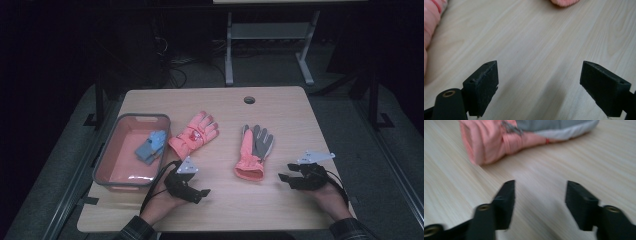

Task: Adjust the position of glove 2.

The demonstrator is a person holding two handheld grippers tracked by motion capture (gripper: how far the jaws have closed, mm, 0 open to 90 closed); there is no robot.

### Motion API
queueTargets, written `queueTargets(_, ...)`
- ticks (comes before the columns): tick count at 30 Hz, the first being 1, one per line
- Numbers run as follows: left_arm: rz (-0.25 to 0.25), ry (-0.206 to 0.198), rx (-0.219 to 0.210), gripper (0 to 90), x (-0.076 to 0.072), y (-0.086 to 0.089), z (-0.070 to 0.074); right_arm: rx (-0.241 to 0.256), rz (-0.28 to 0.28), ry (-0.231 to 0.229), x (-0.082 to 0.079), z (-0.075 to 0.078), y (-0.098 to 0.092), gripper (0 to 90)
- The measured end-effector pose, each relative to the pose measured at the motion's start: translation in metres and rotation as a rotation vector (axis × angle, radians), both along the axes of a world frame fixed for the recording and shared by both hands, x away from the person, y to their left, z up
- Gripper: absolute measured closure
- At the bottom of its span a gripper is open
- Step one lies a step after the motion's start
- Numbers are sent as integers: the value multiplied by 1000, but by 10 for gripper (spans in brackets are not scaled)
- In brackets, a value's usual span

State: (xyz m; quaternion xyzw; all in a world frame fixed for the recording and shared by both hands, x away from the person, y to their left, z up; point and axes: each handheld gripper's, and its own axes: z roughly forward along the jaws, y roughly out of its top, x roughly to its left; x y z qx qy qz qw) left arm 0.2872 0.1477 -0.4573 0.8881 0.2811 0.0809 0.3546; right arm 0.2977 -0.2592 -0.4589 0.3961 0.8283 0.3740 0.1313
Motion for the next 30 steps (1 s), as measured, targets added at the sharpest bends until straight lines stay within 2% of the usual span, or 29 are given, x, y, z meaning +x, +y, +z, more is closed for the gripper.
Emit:
queueTargets(4,1,-7,6,145,-3,2,-7,35,38,6,5,12,11,821)
queueTargets(6,0,-8,20,145,-4,1,-11,55,52,10,9,17,18,898)
queueTargets(8,-6,-33,28,136,-6,1,-13,70,65,12,14,21,26,900)
queueTargets(11,-7,-37,25,135,-7,0,-14,90,93,22,20,26,38,900)
queueTargets(14,-29,-75,-4,124,-8,5,-18,122,108,30,28,31,48,900)
queueTargets(17,-37,-79,-14,125,-7,6,-19,140,129,28,37,36,59,900)
queueTargets(21,-33,-75,-18,125,-6,6,-19,139,144,38,46,38,78,900)
queueTargets(23,-35,-77,-16,125,-6,6,-19,132,154,59,50,36,87,899)
queueTargets(30,-35,-76,-15,125,-5,6,-19,105,175,84,62,30,110,900)
